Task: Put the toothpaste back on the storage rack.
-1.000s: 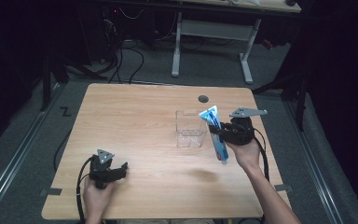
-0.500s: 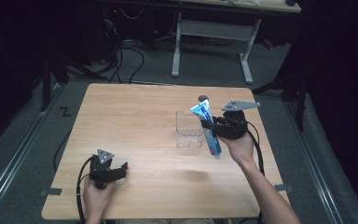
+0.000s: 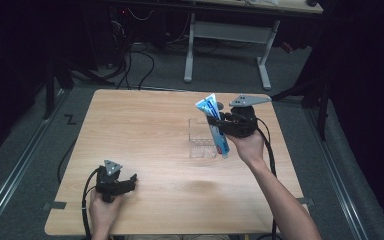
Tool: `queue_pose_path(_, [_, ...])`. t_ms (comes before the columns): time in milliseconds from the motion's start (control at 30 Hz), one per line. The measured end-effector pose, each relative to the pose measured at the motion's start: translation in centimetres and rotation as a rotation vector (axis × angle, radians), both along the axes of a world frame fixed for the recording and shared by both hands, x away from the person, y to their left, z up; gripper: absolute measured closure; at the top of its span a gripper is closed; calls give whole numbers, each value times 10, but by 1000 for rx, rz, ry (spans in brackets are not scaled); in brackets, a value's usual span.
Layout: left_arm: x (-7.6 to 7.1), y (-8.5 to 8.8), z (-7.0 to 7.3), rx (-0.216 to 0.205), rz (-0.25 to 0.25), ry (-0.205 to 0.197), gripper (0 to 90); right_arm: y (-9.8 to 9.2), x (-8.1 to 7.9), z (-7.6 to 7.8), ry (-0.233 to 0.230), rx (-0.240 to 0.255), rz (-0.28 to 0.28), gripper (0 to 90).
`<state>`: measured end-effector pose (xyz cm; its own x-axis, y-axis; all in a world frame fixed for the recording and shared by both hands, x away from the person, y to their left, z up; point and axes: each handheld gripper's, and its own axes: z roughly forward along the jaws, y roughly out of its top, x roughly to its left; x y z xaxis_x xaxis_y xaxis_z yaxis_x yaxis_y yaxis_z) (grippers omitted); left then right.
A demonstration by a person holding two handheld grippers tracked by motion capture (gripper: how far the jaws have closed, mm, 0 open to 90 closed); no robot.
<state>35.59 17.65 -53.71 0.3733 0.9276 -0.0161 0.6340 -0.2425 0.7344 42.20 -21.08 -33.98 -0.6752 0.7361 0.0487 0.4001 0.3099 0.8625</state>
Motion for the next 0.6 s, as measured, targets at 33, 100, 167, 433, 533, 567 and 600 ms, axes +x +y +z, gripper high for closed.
queue_pose_path(33, [0,0,0,0,0,0,198,1,1,1,-1,1,-2,704])
queue_pose_path(100, [0,0,0,1,-1,0,198,3,6,2,-5,0,-5,703])
queue_pose_path(167, [0,0,0,1,-1,0,198,4,10,3,-9,0,-13,703])
queue_pose_path(433, [0,0,0,1,-1,0,198,8,23,6,-8,15,-31,702])
queue_pose_path(533, [0,0,0,0,0,0,198,8,28,6,-13,32,-37,702])
queue_pose_path(567, [0,0,0,0,0,-1,198,8,29,5,-9,35,-42,702])
queue_pose_path(600, [0,0,0,1,-1,0,198,8,31,5,-5,43,-46,702])
